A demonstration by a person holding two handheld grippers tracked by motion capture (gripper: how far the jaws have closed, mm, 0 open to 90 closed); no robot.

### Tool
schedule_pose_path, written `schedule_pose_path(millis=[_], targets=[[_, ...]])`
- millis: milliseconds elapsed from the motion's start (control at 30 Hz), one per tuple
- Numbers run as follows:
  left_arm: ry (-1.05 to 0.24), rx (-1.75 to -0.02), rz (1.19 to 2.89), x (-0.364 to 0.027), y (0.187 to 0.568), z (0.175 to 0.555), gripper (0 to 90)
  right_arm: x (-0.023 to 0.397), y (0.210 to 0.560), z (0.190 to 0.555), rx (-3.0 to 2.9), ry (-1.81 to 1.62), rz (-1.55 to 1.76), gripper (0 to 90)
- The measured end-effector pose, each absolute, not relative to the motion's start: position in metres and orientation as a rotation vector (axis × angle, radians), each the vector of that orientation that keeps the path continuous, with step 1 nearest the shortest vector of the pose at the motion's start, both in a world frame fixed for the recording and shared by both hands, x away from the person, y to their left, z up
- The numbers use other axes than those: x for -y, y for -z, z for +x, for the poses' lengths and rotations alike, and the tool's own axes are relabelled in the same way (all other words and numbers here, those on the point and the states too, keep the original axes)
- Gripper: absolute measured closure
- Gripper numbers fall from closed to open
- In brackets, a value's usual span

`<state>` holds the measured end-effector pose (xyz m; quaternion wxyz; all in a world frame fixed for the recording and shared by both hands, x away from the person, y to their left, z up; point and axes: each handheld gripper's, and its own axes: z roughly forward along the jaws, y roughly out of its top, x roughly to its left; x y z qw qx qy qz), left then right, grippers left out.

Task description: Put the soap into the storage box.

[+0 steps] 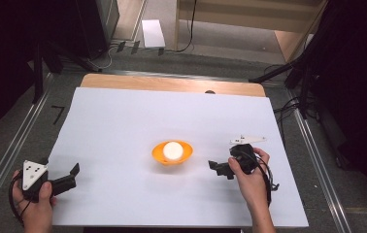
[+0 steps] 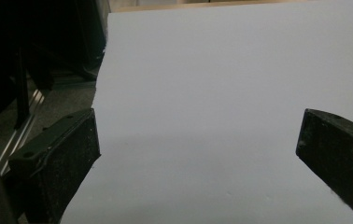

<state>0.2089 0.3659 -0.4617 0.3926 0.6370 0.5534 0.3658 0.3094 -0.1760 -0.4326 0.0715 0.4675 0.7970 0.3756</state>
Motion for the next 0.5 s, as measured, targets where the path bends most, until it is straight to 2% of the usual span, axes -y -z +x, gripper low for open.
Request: schedule_pose_path(millis=[500], targets=[[-0.929, -1.404, 1.616, -0.366, 0.462, 0.209, 0.0, 0.208, 0.451, 0.297, -2.343, -1.136, 1.487, 2.8]])
